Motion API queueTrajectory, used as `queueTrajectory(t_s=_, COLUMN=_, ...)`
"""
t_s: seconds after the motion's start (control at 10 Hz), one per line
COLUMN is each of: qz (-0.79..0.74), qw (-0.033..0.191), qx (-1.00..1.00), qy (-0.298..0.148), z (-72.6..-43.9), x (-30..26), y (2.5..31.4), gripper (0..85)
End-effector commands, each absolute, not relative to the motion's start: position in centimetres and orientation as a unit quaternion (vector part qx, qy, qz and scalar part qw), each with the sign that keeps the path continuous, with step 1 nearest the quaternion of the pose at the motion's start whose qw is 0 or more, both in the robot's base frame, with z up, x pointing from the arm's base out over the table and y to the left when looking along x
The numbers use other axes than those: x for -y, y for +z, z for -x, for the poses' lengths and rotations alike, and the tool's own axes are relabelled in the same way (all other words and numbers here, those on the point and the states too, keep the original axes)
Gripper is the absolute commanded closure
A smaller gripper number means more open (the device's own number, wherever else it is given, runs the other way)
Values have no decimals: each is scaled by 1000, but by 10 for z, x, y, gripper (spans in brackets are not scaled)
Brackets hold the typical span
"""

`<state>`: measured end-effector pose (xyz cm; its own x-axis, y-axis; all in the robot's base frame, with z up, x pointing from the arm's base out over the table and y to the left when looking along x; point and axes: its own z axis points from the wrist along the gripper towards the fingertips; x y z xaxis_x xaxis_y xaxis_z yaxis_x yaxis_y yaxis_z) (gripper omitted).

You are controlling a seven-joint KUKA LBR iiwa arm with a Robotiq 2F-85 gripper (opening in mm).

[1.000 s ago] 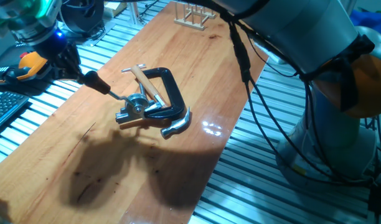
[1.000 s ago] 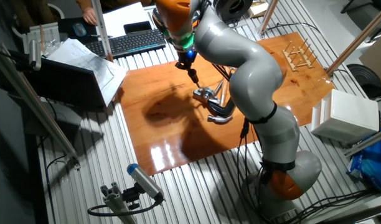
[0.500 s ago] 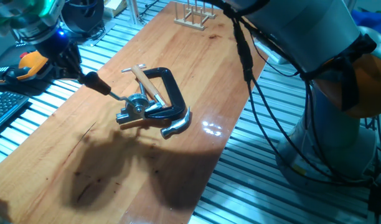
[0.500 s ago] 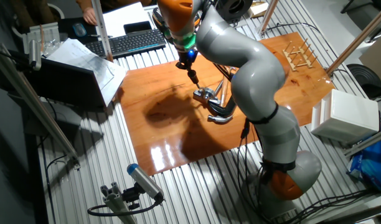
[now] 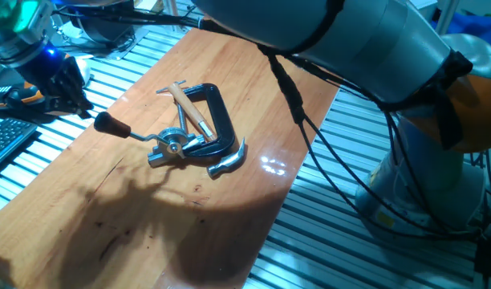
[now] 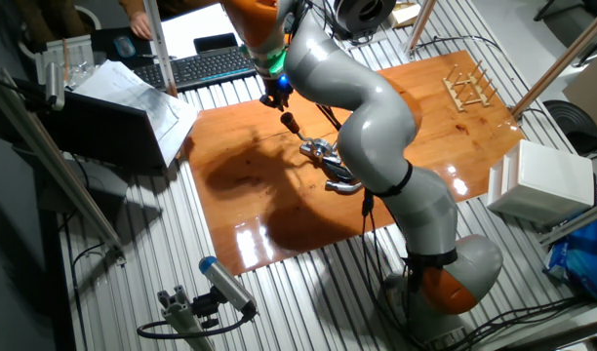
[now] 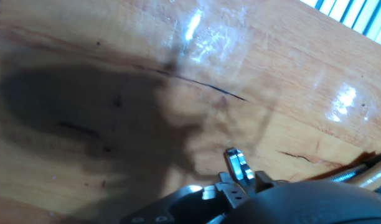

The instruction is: Pull up the lever

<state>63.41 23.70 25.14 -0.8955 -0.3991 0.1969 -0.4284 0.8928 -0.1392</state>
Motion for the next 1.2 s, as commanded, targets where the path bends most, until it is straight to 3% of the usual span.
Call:
queueTrajectory(t_s=0.0, qz=-212, qw=80, qx=970, qy=91, z=-634, x=-242, y=248, gripper=510)
queueTrajectory(t_s=0.1, qz=-214, qw=80, qx=968, qy=102, z=-633, x=-250, y=241, gripper=510)
queueTrajectory(t_s=0.2, qz=-213, qw=87, qx=967, qy=108, z=-633, x=-250, y=239, gripper=340)
queueTrajectory(t_s=1.0, qz=-214, qw=78, qx=968, qy=101, z=-622, x=-232, y=224, gripper=340)
queueTrajectory(t_s=1.1, qz=-214, qw=79, qx=968, qy=104, z=-620, x=-229, y=225, gripper=510)
